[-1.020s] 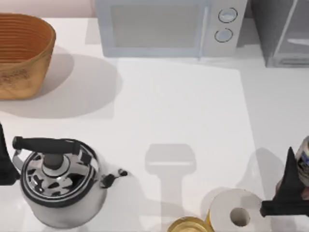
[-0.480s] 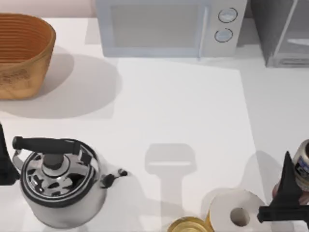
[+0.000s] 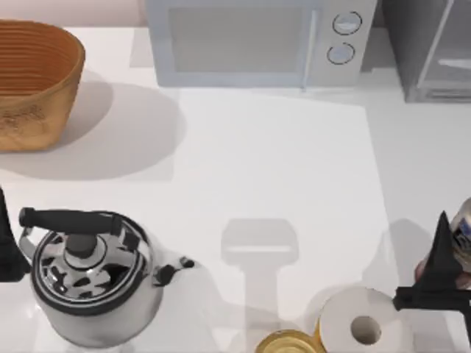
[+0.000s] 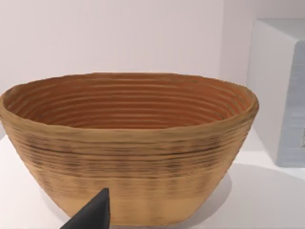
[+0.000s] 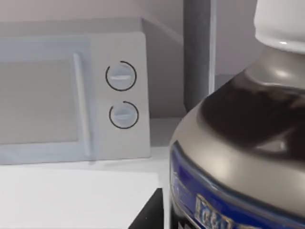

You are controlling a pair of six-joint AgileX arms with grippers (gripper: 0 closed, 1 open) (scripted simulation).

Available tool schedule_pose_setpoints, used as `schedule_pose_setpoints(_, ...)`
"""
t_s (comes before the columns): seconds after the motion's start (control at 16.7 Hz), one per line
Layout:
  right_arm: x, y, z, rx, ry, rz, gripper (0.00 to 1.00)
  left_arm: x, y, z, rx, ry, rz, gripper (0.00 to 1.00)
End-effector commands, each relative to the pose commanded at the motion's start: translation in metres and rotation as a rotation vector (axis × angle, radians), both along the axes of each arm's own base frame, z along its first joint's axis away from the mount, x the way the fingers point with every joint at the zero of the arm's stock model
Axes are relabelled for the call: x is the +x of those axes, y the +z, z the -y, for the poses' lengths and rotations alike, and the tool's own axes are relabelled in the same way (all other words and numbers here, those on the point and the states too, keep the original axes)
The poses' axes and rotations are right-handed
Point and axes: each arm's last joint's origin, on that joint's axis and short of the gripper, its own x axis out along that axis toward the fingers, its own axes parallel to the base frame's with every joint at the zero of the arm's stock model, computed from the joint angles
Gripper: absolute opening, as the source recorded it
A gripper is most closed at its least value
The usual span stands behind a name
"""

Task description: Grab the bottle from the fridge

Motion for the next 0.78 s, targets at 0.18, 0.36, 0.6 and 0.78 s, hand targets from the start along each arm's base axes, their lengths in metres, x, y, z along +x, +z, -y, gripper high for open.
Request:
schedule_pose_setpoints(0.18, 0.009, 0.0, -0.008, 0.027, 0.02, 0.024, 0.0, 0.0, 0.0, 0.0, 0.0, 0.0, 0.0, 1.0)
schedule_pose_setpoints(0.36, 0.024, -0.009, -0.012, -0.001, -0.012, 0.013, 0.0, 0.0, 0.0, 0.0, 0.0, 0.0, 0.0, 1.0)
schedule_pose_setpoints(0.6, 0.033, -0.021, -0.011, -0.037, 0.019, -0.019, 0.0, 0.0, 0.0, 0.0, 0.0, 0.0, 0.0, 1.0)
schedule_pose_setpoints(0.78, 0.033, -0.022, -0.011, -0.036, 0.033, -0.021, 0.0, 0.0, 0.0, 0.0, 0.0, 0.0, 0.0, 1.0)
